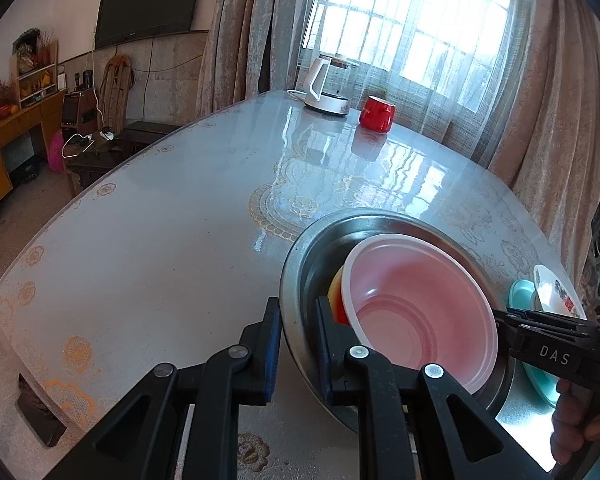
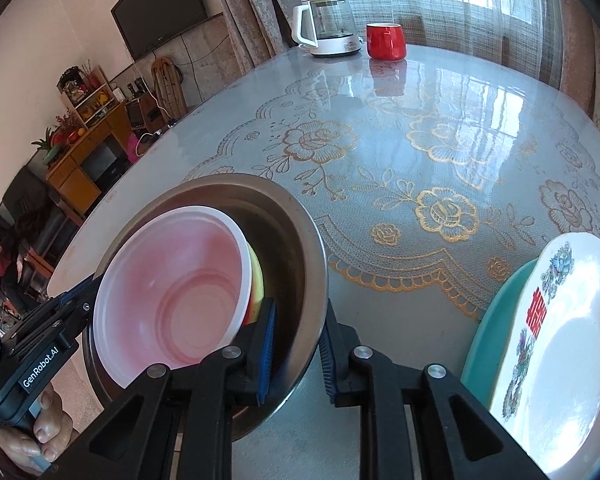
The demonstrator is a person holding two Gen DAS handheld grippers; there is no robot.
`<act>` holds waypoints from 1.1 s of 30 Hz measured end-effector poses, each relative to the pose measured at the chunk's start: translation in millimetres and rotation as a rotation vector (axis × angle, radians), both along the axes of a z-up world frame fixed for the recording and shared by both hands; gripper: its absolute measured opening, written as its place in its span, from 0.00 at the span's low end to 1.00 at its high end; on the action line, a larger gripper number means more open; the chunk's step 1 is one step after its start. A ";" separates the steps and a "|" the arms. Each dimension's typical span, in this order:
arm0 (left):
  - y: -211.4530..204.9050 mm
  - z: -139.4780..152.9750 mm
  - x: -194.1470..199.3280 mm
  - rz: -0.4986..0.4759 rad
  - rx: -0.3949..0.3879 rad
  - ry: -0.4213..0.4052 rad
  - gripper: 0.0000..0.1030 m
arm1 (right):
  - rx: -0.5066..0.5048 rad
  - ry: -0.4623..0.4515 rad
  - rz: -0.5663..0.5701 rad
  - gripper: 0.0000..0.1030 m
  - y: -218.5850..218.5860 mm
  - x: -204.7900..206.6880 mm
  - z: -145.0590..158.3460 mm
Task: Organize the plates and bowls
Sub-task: 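Lift the steel bowl with nested bowls and carry it over the plate stack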
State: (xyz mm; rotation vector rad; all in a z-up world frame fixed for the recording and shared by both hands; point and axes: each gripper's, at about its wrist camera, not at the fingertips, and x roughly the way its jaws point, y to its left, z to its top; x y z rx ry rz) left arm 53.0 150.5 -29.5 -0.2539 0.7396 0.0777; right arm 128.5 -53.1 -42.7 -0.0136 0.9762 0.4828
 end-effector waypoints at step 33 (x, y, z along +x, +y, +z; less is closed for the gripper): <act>3.6 10.1 -23.7 0.016 -0.063 -0.027 0.20 | 0.107 0.000 0.000 0.21 -10.4 -17.9 13.4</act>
